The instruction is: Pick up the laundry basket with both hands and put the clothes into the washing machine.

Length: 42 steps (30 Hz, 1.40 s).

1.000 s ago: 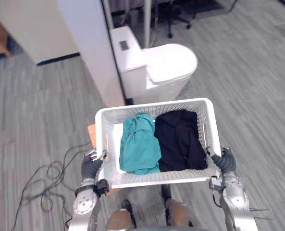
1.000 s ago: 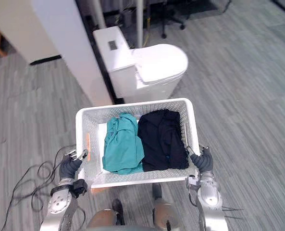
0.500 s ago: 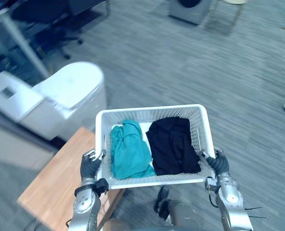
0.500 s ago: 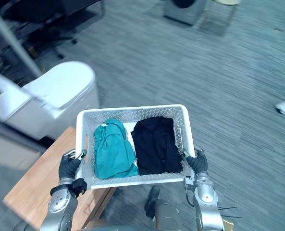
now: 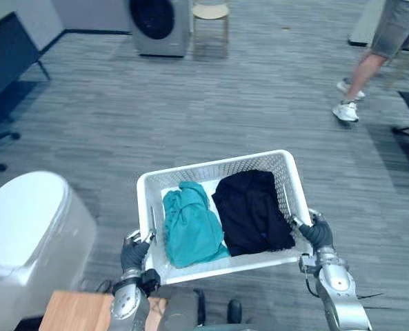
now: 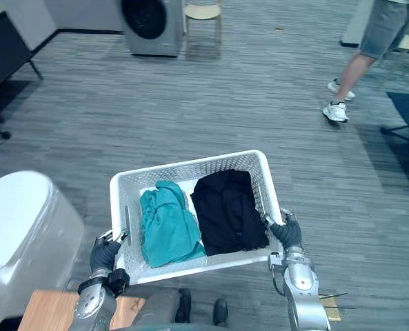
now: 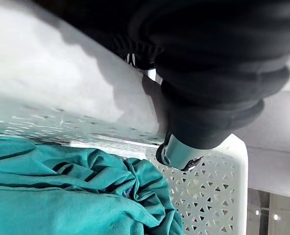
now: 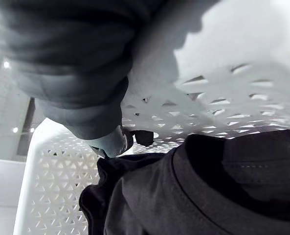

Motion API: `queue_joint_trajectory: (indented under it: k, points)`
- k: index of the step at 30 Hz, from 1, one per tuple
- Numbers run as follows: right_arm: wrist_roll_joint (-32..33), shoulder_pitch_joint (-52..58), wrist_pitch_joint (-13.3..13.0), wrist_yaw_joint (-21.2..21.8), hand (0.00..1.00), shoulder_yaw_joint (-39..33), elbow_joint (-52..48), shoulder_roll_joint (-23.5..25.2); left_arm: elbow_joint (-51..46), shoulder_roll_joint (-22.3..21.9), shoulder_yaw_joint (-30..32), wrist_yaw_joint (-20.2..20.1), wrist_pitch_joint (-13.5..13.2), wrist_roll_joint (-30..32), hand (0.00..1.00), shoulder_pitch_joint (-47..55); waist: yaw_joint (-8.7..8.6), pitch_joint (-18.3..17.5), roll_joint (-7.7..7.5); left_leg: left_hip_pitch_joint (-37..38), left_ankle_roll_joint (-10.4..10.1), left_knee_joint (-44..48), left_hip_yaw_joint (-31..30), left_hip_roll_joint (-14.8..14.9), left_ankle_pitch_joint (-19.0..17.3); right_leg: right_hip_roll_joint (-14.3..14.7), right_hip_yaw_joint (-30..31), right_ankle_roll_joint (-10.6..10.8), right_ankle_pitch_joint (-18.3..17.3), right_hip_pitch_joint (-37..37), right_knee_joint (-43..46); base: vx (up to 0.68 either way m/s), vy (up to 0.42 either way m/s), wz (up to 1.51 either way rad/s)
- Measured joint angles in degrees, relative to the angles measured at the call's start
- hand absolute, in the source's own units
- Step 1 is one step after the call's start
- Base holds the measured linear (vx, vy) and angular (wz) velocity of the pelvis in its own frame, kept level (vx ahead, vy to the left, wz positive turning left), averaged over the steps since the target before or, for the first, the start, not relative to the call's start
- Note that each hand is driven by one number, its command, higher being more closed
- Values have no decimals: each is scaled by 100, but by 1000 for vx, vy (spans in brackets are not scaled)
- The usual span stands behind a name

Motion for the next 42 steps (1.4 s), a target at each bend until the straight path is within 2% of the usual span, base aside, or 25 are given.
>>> queue_joint_trajectory:
  k: [3, 6, 8, 9, 10, 11, 13, 14, 16, 17, 19, 21, 22, 24, 25, 26, 27, 29, 30, 31, 32, 34, 37, 39, 42]
  points:
    - [8, -157, 0, 40, 100, -4, 104, 2, -13, 108, 17, 10, -12, -3, 100, -84, -16, 7, 144, 478, -40, -342, 15, 98, -222, 30, -280, -102, -10, -535, -1035, 479, 40, -10]
    - [11, -337, -1, 50, 100, -32, 105, -62, -11, 115, 29, 10, -2, 9, 100, -236, -87, 41, 190, 1054, -288, -946, -38, 201, -279, 409, -244, 35, 1084, -817, -3538, 592, -23, 8]
    - [12, -337, -2, 47, 100, -16, 85, -62, -11, 124, 49, 10, -6, 35, 100, -263, -222, 25, 86, 1531, -636, -1140, -172, 196, -474, 565, -121, -70, 1588, -823, -4224, 735, -101, 28]
    - [12, -326, 0, 31, 100, -28, 90, -73, 45, 61, 35, 10, 7, 45, 100, -285, -324, 10, 174, 1844, -781, -1152, -286, 319, -570, 642, 112, -358, 2399, -832, -3873, 732, -126, 25]
    - [12, -326, 1, 27, 100, -51, 89, -108, 67, 25, 23, 10, 8, 81, 100, -303, -335, -22, 263, 1882, -791, -1054, -332, 423, -564, 682, 80, -424, 2493, -926, -3541, 743, -137, 6]
    - [13, -339, 0, 27, 100, -149, 81, -158, 91, -84, -27, 9, 6, 151, 100, -413, -332, -38, 432, 1744, -1011, -499, -373, 633, -429, 804, -2, -516, 2015, -1054, -2896, 727, -165, -5]
    - [31, -336, 0, 21, 100, -243, 69, -179, 156, -135, -59, 9, 10, 212, 100, -613, -309, -14, 475, 913, -1171, 1654, -412, 901, 928, 915, -64, -583, 1319, -675, -2564, 756, -194, -2]
    - [72, -336, 1, 14, 100, -244, 67, -193, 195, -124, -58, 9, 10, 217, 100, -585, -295, 17, 511, 665, -1231, 2363, -414, 1043, 1181, 989, -52, -568, 1239, -363, -2737, 671, -142, 3]
    - [150, -259, 1, -88, 100, -227, -82, -201, 212, -101, -128, 7, -7, 241, 100, -544, -183, 144, 572, -356, -878, 4517, -363, 1358, 839, 1260, 31, -603, 1055, 930, -3563, 759, -86, 0]
    - [179, -206, -3, -90, 100, -224, -185, -205, 208, -82, -129, 4, -11, 241, 100, -544, -119, 167, 553, -570, -829, 4625, -308, 1329, 710, 1264, 87, -616, 986, 1186, -3738, 591, -31, -13]
    - [236, -197, -18, -89, 100, -191, -373, -223, 129, -55, -131, 0, -38, 240, 100, -466, 36, 234, 451, -1289, -676, 4030, -181, 1101, 334, 1186, 263, -511, 838, 1848, -4191, 482, 32, -19]
    - [242, -283, -34, -89, 100, -172, -370, -320, -17, -80, -131, -2, -53, 245, 100, -403, 192, 259, 431, -1871, -686, 2011, -152, 688, 310, 1027, 391, -329, 639, 2309, -4493, 509, 92, -25]
    - [241, -361, -25, -90, 100, -164, -324, -336, -95, -120, -121, -1, -51, 246, 100, -364, 246, 278, 482, -2058, -964, 710, -233, 500, 565, 958, 498, -202, 510, 2632, -4626, 549, 162, -38]
    - [241, -396, -28, -105, 100, -100, -279, -350, -236, -125, -105, 3, -53, 247, 100, -231, 378, 262, 528, -2089, -1104, -175, -255, 454, 1414, 884, 757, -78, 294, 2900, -4773, 600, 204, -60]
    - [241, -459, -28, -121, 100, -55, -207, -330, -361, -80, -92, 10, -48, 247, 100, -174, 462, 233, 482, -2016, -746, 25, -96, 285, 1787, 735, 961, 10, 144, 3077, -4777, 682, 251, -55]
    - [242, -564, -27, -179, 100, -20, -67, -365, -453, -118, -80, 12, -27, 248, 100, -185, 417, 213, 382, -2064, -150, 367, -34, 196, 1449, 540, 1027, 172, 172, 3177, -4706, 868, 333, -41]
    - [243, -645, -27, -186, 100, -18, 61, -401, -457, -168, -80, 13, -20, 254, 100, -206, 403, 212, 357, -2072, 129, 703, 86, 190, 1187, 409, 1137, 334, 175, 3119, -4387, 860, 343, -35]
    - [241, -728, -26, -184, 100, -18, 261, -390, -384, -159, -96, 15, -2, 257, 100, -219, 465, 229, 304, -1760, 159, 942, 284, 181, 586, 240, 1354, 1006, -169, 2402, -2319, 641, 276, -42]
    - [238, -763, -26, -175, 100, -14, 407, -301, -309, -16, -105, 19, 38, 257, 100, -250, 400, 280, 181, -1316, 128, 880, 292, -16, 326, 5, 1431, 1465, 41, 1774, -434, 486, 201, -11]
    - [238, -762, -25, -173, 100, -4, 495, -268, -270, 37, -107, 26, 73, 260, 100, -250, 322, 284, 131, -1038, 147, 779, 281, -117, 223, -94, 1396, 1387, 72, 1543, 328, 652, 235, 8]
    - [238, -744, -25, -171, 100, 23, 649, -233, -182, 95, -125, 39, 103, 282, 100, -253, 198, 289, 122, -423, 166, 466, 256, -247, 100, -233, 1195, 1019, 2, 1206, 1259, 653, 203, 15]
    - [240, -743, -27, -171, 100, 59, 700, -208, -155, 156, -126, 105, 101, 389, 100, -284, 107, 255, 173, 365, 145, -230, 214, -305, 83, -291, 665, 598, -240, 570, 1323, 687, 184, 3]
    - [248, -781, -29, -172, 100, 35, 590, -189, -34, 427, -154, 126, 105, 469, 100, -627, -44, 253, 212, 1236, 53, -1040, 4, -288, 41, -43, -220, 145, -244, -533, -551, 649, 90, 20]
    - [247, -771, -23, -174, 100, 34, 589, -178, 108, 498, -165, 126, 108, 489, 100, -780, -187, 268, 182, 1833, -150, -1388, -121, -296, -71, 292, -114, 270, 762, -751, -2986, 741, 28, 38]
    - [248, -639, -23, -175, 100, 35, 537, -172, 134, 495, -173, 127, 112, 606, 100, -719, -347, 204, 47, 2649, -503, -1598, -512, -413, -285, 452, 78, 88, 1249, -1002, -3882, 776, -37, 46]
